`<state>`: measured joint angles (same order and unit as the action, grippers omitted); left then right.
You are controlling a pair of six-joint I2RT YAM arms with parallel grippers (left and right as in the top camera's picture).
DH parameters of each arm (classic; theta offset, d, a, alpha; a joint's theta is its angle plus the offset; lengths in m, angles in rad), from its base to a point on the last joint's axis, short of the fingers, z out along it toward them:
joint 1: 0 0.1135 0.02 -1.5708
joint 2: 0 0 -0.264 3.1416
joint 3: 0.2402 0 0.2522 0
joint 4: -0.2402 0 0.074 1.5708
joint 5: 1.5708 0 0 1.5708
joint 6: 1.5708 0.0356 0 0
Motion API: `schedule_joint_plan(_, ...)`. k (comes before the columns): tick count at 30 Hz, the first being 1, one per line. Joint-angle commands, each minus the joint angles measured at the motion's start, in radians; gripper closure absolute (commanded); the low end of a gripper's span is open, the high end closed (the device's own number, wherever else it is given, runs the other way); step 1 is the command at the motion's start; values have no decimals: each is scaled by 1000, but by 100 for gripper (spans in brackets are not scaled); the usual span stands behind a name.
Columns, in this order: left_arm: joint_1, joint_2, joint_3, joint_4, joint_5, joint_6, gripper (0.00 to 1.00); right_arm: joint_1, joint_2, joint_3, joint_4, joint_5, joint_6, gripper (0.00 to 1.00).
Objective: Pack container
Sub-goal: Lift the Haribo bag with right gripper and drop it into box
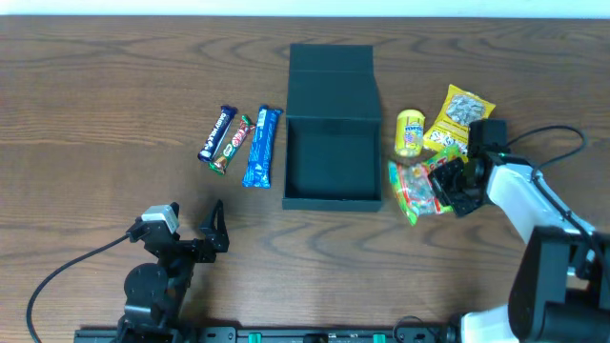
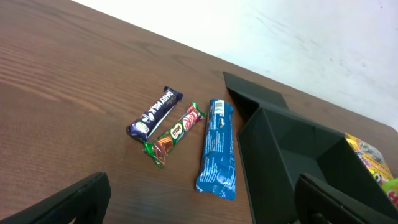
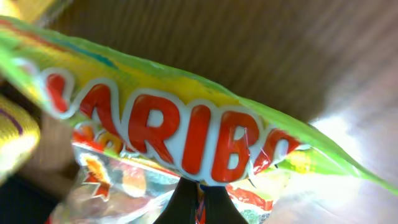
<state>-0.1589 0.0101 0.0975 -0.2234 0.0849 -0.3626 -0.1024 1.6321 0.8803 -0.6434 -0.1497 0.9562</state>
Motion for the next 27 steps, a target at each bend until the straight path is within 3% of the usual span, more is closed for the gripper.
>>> schedule_joint_plan(1,3,-6,-27,-8,-14,11,5,3,-130,9,-19,-6,-135,99)
schedule_joint_plan(9,3,-6,-27,-8,-14,11,5,123,-378,50,1,-121,-112,98)
schedule_joint_plan(18,3,-6,-27,-8,-14,11,5,340,-384,56,278,-169,-113,98)
schedule_joint_plan(23,3,-6,-27,-8,-14,11,5,386,-338,56,397,-226,-239,98)
schedule_joint_plan(27,3,-6,-27,-8,-14,11,5,420,-252,56,496,-396,-440,98)
